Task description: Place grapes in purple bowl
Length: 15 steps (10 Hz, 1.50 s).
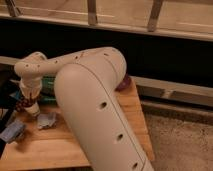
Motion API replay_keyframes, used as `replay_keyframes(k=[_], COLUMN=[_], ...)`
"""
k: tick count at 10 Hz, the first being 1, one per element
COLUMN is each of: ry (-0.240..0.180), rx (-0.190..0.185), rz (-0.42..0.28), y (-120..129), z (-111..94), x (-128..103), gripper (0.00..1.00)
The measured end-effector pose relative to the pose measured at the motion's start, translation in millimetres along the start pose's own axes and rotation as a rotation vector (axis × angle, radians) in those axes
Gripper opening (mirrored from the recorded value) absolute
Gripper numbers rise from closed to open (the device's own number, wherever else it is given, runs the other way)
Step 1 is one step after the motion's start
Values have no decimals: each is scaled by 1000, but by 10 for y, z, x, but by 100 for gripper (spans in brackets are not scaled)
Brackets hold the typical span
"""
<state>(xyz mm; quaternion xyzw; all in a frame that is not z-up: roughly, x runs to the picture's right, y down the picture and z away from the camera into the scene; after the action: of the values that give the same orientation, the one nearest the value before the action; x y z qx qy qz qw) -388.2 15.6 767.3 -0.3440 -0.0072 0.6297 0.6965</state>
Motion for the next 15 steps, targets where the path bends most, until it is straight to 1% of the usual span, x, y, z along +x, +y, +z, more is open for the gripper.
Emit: replay_keyframes(k=[1,2,3,4,5,6,8,10,11,12,14,15], ry=[-12,-36,-51,-65,-77,-84,-91,-94,-96,-98,-89,-80], rx=[-2,-3,0,1,-1,-11,-46,-63,-61,-56,-35,-15], rz=[0,-1,0,8,30,65,121,153,172,205,260,300], y=[10,19,2,-30,-143,-300,-503,-563,-640,-783,-1047,-1265], z=[-81,-237,-323,-423,-523,-624,-731,-767,-795,-842,-911,-952], x=[-24,-91,-133,-185,-253,-314,-331,-312,-314,-309,-255,-238], gripper=[0,0,0,0,0,0,0,0,0,0,0,0])
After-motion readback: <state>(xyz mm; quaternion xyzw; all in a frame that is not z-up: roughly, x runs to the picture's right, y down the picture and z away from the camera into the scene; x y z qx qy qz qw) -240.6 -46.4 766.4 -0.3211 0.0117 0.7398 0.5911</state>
